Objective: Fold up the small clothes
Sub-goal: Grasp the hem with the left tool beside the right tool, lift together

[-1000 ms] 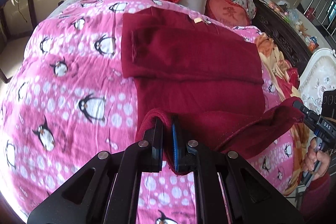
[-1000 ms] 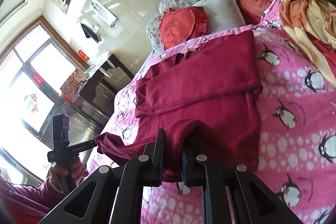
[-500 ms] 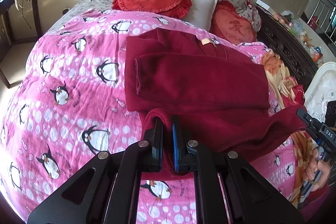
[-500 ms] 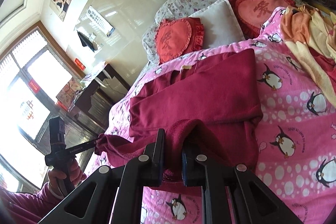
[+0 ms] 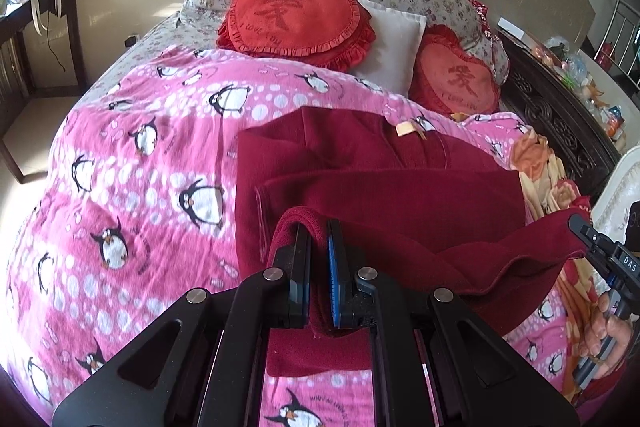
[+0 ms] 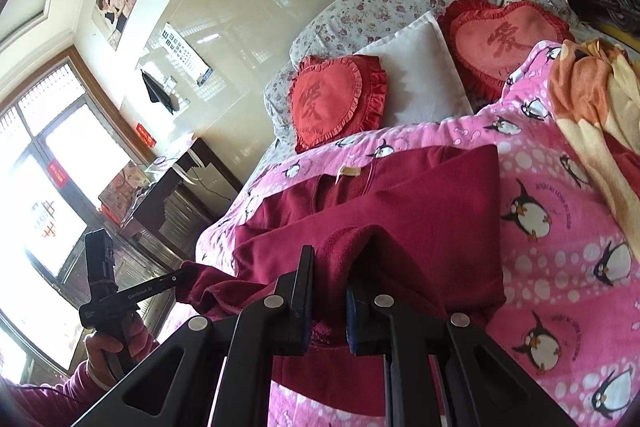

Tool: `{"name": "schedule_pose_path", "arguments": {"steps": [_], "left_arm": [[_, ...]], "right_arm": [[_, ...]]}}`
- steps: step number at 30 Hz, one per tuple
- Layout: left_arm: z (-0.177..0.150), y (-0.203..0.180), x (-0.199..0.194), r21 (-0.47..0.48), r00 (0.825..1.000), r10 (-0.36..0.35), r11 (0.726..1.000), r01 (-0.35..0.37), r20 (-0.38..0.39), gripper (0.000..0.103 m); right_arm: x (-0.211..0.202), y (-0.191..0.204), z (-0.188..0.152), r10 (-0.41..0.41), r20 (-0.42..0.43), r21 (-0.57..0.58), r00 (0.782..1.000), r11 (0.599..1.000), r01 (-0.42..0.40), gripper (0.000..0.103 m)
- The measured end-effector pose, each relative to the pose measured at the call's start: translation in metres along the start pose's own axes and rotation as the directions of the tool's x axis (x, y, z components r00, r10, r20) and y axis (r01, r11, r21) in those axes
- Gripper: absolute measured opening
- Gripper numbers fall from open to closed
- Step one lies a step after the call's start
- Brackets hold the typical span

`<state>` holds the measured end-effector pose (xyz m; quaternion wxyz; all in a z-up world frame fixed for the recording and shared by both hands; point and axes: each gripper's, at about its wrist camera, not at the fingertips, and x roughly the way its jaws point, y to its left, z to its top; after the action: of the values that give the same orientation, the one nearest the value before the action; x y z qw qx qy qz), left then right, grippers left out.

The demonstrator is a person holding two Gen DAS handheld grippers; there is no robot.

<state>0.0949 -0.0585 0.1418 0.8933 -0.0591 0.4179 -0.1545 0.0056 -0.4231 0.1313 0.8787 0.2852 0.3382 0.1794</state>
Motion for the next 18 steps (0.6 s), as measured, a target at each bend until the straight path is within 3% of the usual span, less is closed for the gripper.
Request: {"name": "schedule_pose_path", "arguments": {"steps": [12, 18], "left_arm": [[0.047, -0.005, 0.039, 0.004, 0.999, 0.04, 0.999, -0.04, 0.02, 0.006], [0.065, -0.001, 0.065, -0.022, 0.999, 0.037, 0.999, -0.037, -0.005, 0.006]], "right_arm": [[0.035, -0.024, 0.042, -0.052, 0.023, 0.014, 0.998, 0.999, 0.052, 0.012], [0.066, -0.043, 0.064, -0.093, 0.005, 0.041, 0.996, 0.995, 0.093, 0.012]]}}
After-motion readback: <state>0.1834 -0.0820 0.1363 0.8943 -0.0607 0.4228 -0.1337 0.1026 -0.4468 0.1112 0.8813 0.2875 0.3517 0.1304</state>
